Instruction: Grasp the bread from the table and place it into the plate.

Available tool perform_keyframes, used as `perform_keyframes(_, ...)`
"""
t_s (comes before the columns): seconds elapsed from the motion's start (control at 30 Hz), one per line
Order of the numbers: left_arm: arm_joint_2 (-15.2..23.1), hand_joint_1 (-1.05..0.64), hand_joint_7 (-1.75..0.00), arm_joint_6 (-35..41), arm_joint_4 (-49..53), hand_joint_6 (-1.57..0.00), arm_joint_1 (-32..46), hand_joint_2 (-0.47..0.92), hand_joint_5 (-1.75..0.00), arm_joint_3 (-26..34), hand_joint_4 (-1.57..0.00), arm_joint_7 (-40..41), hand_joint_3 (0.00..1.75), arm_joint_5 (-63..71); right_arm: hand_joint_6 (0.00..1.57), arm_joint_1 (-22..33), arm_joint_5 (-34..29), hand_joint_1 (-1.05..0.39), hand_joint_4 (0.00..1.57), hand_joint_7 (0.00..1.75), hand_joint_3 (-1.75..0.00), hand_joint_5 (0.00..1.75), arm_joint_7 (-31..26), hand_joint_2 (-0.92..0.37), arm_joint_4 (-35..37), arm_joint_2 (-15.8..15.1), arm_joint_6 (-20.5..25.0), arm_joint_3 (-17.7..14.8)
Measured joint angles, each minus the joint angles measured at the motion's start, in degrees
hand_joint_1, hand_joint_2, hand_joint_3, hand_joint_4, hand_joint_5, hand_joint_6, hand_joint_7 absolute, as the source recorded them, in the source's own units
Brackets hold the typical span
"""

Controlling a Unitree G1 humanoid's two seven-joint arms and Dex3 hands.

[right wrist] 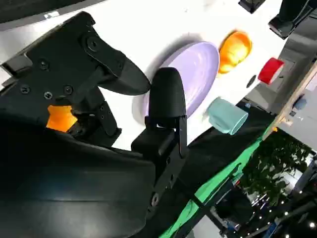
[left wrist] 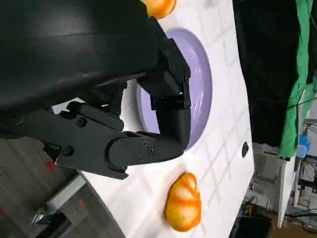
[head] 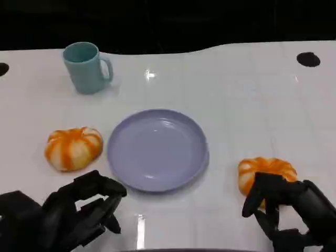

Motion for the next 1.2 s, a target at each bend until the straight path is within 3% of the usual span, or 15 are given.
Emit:
perform_keyframes(0.7,-0.01,-0.43,-1.28,0.32,-0.03,-0.66,-0.01,0.92,-1.75,0.00,-0.65,0.01,0.43,-0.03,0.77,0.08,1.34,-0.18,0.89,1.47,-1.20,1.75,0.97,-0.45,-2.00,0.07,3.94,-0.10)
perform_keyframes(0.8,-0.01,-0.43,-1.28,0.63,-0.31,-0.65,-0.01,0.92,-1.75,0.00,-0.64,0.01,0.42,-0.04,0.78,0.08,1.46,-0.14,0.86,1.28,-1.23,1.72,0.98,-0.42,-2.02,0.10,3.94,-0.10)
perform_keyframes(0.9,-0.01,-0.43,-1.28,0.95,-0.41,-0.65,-0.01,0.92,-1.75,0.01,-0.64,0.01,0.42,-0.05,0.78,0.10,2.52,-0.12,0.79,1.07,-1.21,1.58,0.97,-0.43,-2.03,0.52,3.96,-0.12)
perform_keyframes(1.13,-0.01,-0.42,-1.28,0.97,-0.51,-0.65,0.00,0.92,-1.75,0.07,-0.63,0.01,0.43,-0.03,0.54,0.36,2.86,-0.23,0.46,0.83,-0.83,1.24,0.96,-0.52,-4.82,0.73,6.97,-1.06)
perform_keyframes(1.2,-0.01,-0.42,-1.28,0.97,-0.61,-0.65,0.00,0.92,-1.75,0.07,-0.63,0.01,0.43,-0.03,0.50,0.56,1.10,-0.25,0.37,0.64,-0.57,1.05,0.66,-0.62,-6.48,0.56,8.69,-1.35)
